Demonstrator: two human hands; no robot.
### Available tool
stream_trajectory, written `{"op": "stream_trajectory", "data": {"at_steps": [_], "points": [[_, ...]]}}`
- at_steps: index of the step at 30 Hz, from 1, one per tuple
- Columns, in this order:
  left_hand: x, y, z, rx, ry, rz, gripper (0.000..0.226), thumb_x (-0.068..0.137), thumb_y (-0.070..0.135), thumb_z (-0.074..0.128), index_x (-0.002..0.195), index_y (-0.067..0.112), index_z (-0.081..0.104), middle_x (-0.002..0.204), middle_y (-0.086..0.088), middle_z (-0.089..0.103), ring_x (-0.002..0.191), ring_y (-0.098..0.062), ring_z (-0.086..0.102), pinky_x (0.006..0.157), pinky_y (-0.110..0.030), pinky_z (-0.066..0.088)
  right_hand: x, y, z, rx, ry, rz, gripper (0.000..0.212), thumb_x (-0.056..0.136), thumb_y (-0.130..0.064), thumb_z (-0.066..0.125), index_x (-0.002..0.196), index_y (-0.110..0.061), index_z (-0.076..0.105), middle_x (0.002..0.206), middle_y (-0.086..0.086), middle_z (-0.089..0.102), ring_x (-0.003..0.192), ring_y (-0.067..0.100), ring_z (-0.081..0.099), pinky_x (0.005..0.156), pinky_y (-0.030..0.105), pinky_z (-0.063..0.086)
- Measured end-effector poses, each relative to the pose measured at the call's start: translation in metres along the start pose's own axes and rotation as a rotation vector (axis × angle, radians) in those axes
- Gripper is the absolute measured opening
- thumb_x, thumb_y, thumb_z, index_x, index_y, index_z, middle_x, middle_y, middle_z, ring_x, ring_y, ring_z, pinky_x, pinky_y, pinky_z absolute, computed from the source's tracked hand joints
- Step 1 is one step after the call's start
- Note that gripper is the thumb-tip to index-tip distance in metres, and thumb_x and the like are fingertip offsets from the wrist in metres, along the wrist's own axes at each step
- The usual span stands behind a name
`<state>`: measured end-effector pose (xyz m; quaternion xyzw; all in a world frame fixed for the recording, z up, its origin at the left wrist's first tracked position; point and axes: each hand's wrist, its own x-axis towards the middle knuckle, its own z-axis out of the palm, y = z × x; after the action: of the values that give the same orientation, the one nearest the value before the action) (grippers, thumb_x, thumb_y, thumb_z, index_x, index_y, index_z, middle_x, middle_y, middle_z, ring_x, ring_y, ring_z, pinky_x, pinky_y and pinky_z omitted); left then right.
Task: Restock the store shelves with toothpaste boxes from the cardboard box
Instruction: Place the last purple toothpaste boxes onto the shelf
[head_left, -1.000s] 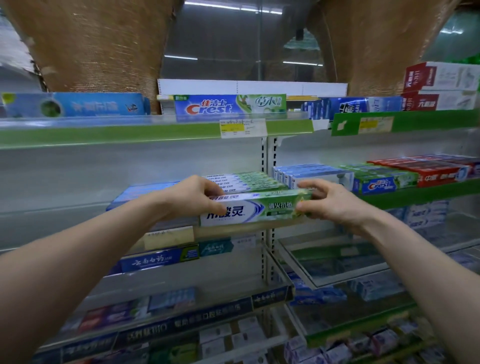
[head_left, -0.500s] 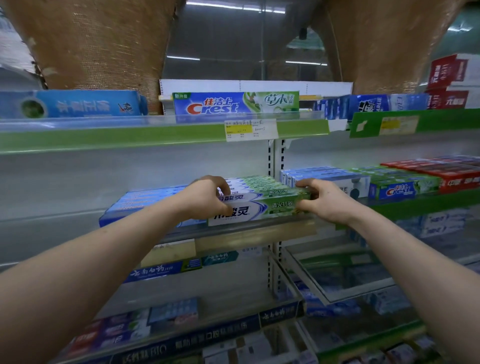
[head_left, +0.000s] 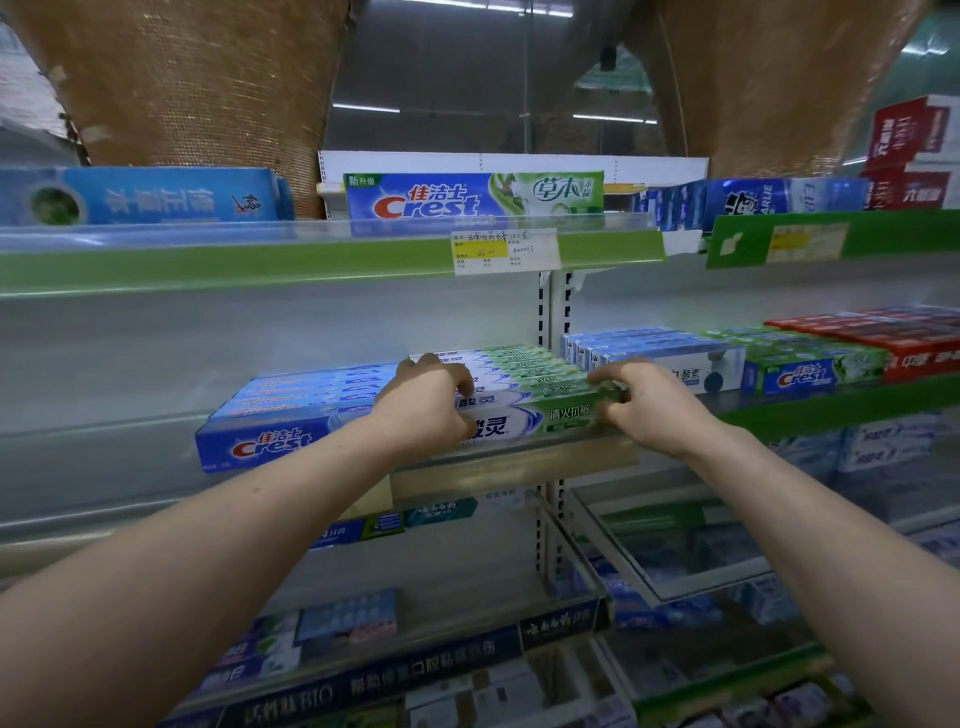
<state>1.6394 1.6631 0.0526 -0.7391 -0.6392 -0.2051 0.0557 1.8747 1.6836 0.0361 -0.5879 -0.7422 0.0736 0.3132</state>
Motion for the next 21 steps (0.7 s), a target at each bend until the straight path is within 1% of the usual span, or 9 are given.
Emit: {"op": "stream_trajectory", "data": {"at_steps": [3,7,10,12,14,16,17,19,21], "points": [[0.0,0.002,0.002,0.011,0.015,0.005,0.033,0.082,0.025,0.066,0.115,0.025,0.06,0.113,-0.008,0.048,0.104,-0.026,0.045,0.082,-0.039,0.05,-0.001,-0.001,0.002,-0.044,0.027,-0.002,0.04,0.091,-0.016,0.061,0.129,-0.027,0.056,0.128,0.007,0.055,0.099,0.019,0.053,0.085,0.029,0.044],[-0.003,0.0,0.0,-0.011,-0.016,0.007,0.035,0.081,0.024,0.065,0.116,0.026,0.061,0.116,-0.009,0.048,0.101,-0.025,0.044,0.08,-0.035,0.048,-0.003,-0.011,0.002,-0.22,0.058,0.009,0.039,0.091,-0.02,0.062,0.129,-0.027,0.057,0.129,0.006,0.052,0.105,0.026,0.056,0.084,0.035,0.046],[-0.008,-0.009,-0.006,-0.02,-0.07,-0.038,0.05,0.081,0.023,0.066,0.129,0.025,0.053,0.122,-0.009,0.043,0.104,-0.024,0.044,0.082,-0.03,0.043,-0.006,-0.017,0.006,-0.284,0.08,-0.027,0.037,0.091,-0.024,0.063,0.127,-0.026,0.058,0.131,0.006,0.048,0.111,0.028,0.054,0.092,0.042,0.047],[-0.013,-0.016,-0.01,-0.047,-0.105,-0.078,0.059,0.08,0.024,0.069,0.135,0.023,0.046,0.128,-0.008,0.045,0.102,-0.022,0.048,0.079,-0.026,0.04,-0.007,-0.018,0.008,-0.291,0.09,-0.031,0.036,0.091,-0.023,0.063,0.127,-0.025,0.058,0.13,0.006,0.049,0.112,0.028,0.053,0.094,0.043,0.046],[-0.018,-0.02,-0.012,-0.108,-0.131,-0.119,0.05,0.081,0.025,0.07,0.125,0.022,0.047,0.123,-0.007,0.052,0.094,-0.02,0.047,0.076,-0.027,0.04,-0.007,-0.019,0.009,-0.297,0.1,-0.029,0.034,0.091,-0.022,0.063,0.125,-0.024,0.059,0.129,0.006,0.051,0.112,0.028,0.054,0.094,0.043,0.047],[-0.021,-0.02,-0.013,-0.199,-0.136,-0.156,0.031,0.083,0.023,0.069,0.105,0.019,0.047,0.106,-0.001,0.054,0.089,-0.017,0.046,0.072,-0.026,0.04,-0.006,-0.02,0.009,-0.295,0.102,-0.017,0.033,0.091,-0.021,0.062,0.124,-0.024,0.06,0.128,0.007,0.052,0.11,0.029,0.055,0.093,0.043,0.048],[-0.022,-0.02,-0.013,-0.249,-0.137,-0.173,0.025,0.083,0.021,0.07,0.1,0.014,0.052,0.1,0.001,0.056,0.084,-0.015,0.049,0.069,-0.024,0.04,-0.005,-0.02,0.009,-0.291,0.1,-0.01,0.033,0.091,-0.021,0.063,0.123,-0.025,0.06,0.128,0.007,0.051,0.108,0.029,0.055,0.093,0.043,0.048],[-0.02,-0.021,-0.01,-0.301,-0.128,-0.181,0.023,0.082,0.019,0.072,0.1,0.008,0.065,0.097,-0.002,0.066,0.08,-0.016,0.057,0.063,-0.023,0.044,-0.005,-0.021,0.01,-0.284,0.096,0.008,0.033,0.091,-0.02,0.063,0.123,-0.025,0.06,0.127,0.008,0.051,0.106,0.029,0.057,0.091,0.041,0.048],[-0.019,-0.021,-0.007,-0.301,-0.114,-0.199,0.024,0.08,0.019,0.073,0.101,0.008,0.068,0.099,-0.007,0.07,0.085,-0.02,0.062,0.068,-0.029,0.051,-0.004,-0.021,0.011,-0.261,0.09,0.035,0.033,0.091,-0.019,0.062,0.123,-0.027,0.059,0.125,0.01,0.053,0.104,0.03,0.057,0.09,0.04,0.047]]}}
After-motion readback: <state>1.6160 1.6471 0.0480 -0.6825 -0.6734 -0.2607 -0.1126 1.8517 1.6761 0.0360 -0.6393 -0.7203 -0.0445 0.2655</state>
